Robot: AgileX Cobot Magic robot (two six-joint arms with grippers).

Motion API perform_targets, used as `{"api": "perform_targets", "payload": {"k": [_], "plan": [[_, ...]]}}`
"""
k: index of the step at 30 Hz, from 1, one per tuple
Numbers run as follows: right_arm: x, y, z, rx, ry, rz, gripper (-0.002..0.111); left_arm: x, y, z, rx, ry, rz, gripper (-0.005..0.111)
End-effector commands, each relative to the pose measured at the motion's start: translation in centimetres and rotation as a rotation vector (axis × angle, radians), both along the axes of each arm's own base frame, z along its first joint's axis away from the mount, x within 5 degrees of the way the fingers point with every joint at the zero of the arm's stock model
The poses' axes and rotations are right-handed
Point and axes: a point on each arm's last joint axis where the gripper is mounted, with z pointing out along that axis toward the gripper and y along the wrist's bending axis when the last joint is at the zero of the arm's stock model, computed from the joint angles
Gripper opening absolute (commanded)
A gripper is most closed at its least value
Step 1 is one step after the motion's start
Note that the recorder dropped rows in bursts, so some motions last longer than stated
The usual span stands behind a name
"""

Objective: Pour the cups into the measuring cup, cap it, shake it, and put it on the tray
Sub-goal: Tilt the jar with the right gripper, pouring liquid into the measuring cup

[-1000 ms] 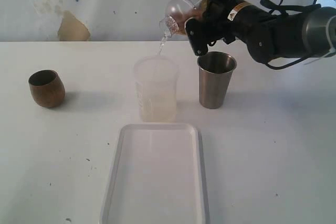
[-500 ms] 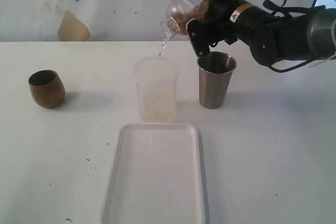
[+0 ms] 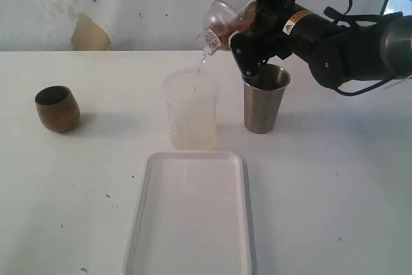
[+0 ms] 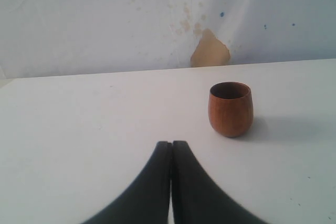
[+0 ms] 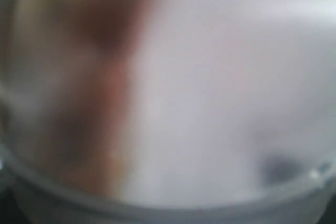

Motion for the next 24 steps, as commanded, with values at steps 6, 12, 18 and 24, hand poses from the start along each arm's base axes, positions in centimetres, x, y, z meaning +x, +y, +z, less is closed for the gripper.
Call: {"api": "perform_targets", "payload": {"k": [6, 12, 18, 24], "plan": [[-0.32, 0.34, 1.28, -0.059, -0.097, 0.019, 0.000, 0.00, -0.02, -0.07, -0.007, -0.011, -0.002, 0.001], [-0.32, 0.34, 1.35, -0.057, -0.105, 0.019, 0.000, 0.00, -0.02, -0.07, -0.007, -0.011, -0.002, 0.001], [-0.36, 0.44, 1.44, -0.067, -0.119, 0.030, 0.000, 0.00, -0.02, -0.07, -0.007, -0.011, -0.002, 0.001], [-0.37, 0.45, 1.46, -0.073, -0.123, 0.031, 0.000, 0.00, -0.02, -0.07, -0.007, -0.011, -0.002, 0.001]]}}
